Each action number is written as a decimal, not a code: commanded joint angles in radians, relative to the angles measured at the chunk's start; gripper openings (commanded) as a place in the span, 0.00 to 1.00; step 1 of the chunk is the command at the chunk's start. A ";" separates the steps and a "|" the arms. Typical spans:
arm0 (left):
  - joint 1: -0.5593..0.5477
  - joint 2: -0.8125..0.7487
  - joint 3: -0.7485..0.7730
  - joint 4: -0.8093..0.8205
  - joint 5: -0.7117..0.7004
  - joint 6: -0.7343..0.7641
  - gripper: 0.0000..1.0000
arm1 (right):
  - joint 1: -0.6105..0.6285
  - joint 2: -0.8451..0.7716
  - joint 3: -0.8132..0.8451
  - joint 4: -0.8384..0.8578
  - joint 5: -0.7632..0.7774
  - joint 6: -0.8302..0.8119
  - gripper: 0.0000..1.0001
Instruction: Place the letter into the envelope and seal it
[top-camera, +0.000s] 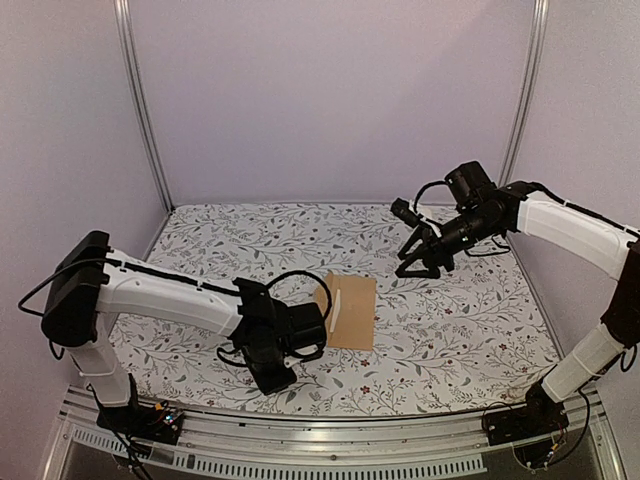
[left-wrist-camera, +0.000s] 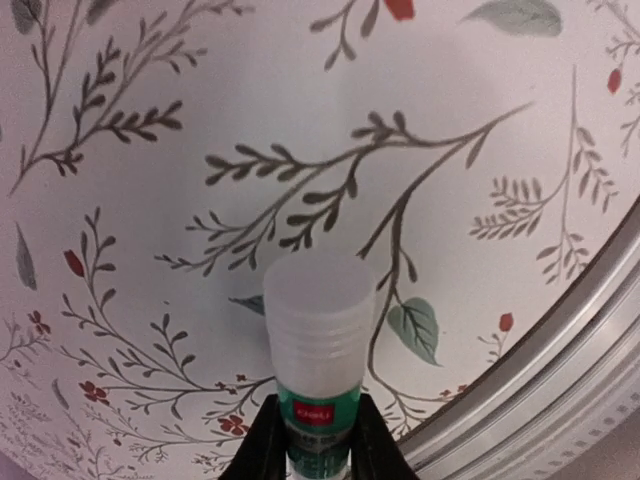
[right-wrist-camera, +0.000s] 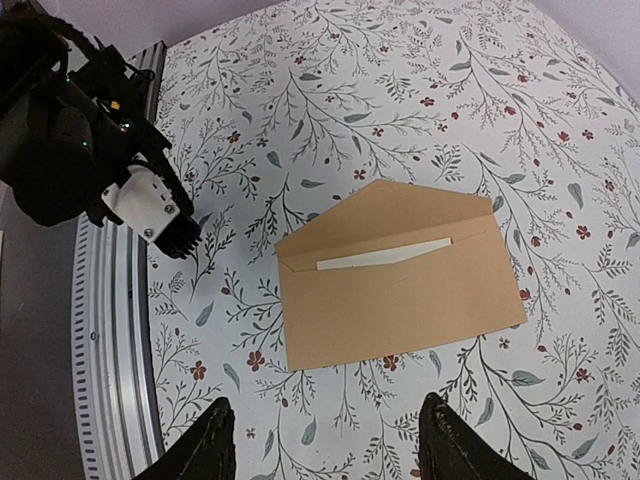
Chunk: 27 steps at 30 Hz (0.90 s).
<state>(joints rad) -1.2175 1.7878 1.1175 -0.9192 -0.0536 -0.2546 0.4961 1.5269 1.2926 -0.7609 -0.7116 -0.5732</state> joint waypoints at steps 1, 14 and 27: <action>-0.014 0.005 0.152 -0.012 -0.048 0.068 0.04 | -0.001 -0.049 0.004 -0.021 0.027 -0.007 0.61; 0.075 0.050 0.449 0.168 0.025 0.151 0.00 | -0.134 -0.036 0.159 -0.106 -0.099 0.037 0.57; 0.144 0.065 0.477 0.491 0.244 0.119 0.00 | -0.135 0.023 0.212 -0.143 -0.296 0.064 0.56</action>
<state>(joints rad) -1.0832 1.8420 1.5799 -0.5392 0.1146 -0.1349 0.3584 1.5135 1.4631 -0.8619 -0.8948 -0.5117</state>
